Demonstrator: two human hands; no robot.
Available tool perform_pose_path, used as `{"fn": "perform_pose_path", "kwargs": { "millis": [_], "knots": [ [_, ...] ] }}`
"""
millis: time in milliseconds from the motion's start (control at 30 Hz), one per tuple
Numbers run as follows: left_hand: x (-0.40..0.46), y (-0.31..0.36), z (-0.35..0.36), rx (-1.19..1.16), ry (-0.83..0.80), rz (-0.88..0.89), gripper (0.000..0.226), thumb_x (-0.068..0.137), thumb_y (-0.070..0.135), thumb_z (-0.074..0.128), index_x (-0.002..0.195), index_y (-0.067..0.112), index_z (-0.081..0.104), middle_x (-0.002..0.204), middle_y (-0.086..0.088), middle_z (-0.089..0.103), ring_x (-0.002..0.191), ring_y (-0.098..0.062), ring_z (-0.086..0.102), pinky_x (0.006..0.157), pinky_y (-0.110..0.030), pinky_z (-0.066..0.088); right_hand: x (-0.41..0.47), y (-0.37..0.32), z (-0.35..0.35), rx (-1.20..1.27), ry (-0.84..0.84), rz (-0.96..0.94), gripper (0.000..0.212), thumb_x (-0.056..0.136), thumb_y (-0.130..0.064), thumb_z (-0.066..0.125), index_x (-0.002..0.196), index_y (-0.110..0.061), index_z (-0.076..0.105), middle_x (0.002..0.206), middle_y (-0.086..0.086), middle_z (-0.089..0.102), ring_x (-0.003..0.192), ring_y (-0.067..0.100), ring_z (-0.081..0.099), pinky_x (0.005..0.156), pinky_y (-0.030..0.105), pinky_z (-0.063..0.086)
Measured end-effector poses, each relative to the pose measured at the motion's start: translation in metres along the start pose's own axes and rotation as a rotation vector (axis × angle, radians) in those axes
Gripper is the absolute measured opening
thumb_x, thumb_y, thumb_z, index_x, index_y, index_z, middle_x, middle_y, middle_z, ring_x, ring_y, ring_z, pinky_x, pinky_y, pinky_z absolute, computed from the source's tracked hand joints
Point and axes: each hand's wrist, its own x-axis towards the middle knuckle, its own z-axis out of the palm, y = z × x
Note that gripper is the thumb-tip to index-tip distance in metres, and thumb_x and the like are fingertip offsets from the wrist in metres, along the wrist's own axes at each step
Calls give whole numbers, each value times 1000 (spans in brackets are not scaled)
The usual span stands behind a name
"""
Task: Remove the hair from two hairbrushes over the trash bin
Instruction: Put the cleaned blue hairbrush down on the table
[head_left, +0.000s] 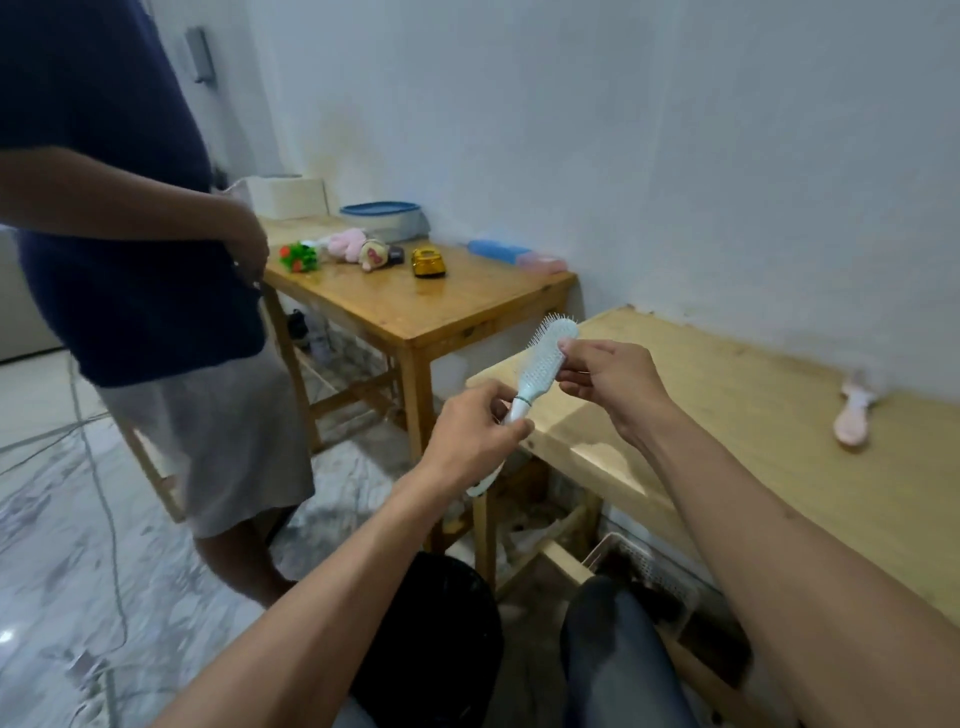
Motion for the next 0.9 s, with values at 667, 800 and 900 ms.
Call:
{"fn": "perform_pose_path", "kwargs": {
  "millis": [667, 800, 900],
  "knots": [
    [42, 164, 207, -17, -388, 328, 35, 82, 17, 73, 110, -3, 67, 103, -19, 67, 89, -33, 62, 77, -45, 50, 5, -19, -265, -128, 575, 23, 22, 94, -18, 70, 78, -3, 71, 84, 15, 76, 75, 27, 75, 83, 39, 64],
    [44, 198, 253, -7, -470, 372, 28, 83, 15, 72, 103, -3, 65, 101, -20, 66, 90, -35, 61, 66, -35, 39, 11, -15, -319, -161, 703, 72, 20, 90, -13, 72, 76, 0, 69, 81, 17, 75, 69, 26, 74, 81, 41, 65],
    [43, 219, 280, 4, -531, 395, 20, 86, 12, 69, 98, -3, 61, 104, -25, 65, 98, -39, 61, 65, -33, 37, 16, -10, -350, -225, 764, 118, 18, 87, -12, 73, 84, 6, 72, 84, 19, 76, 63, 24, 73, 74, 39, 66]
  ]
}}
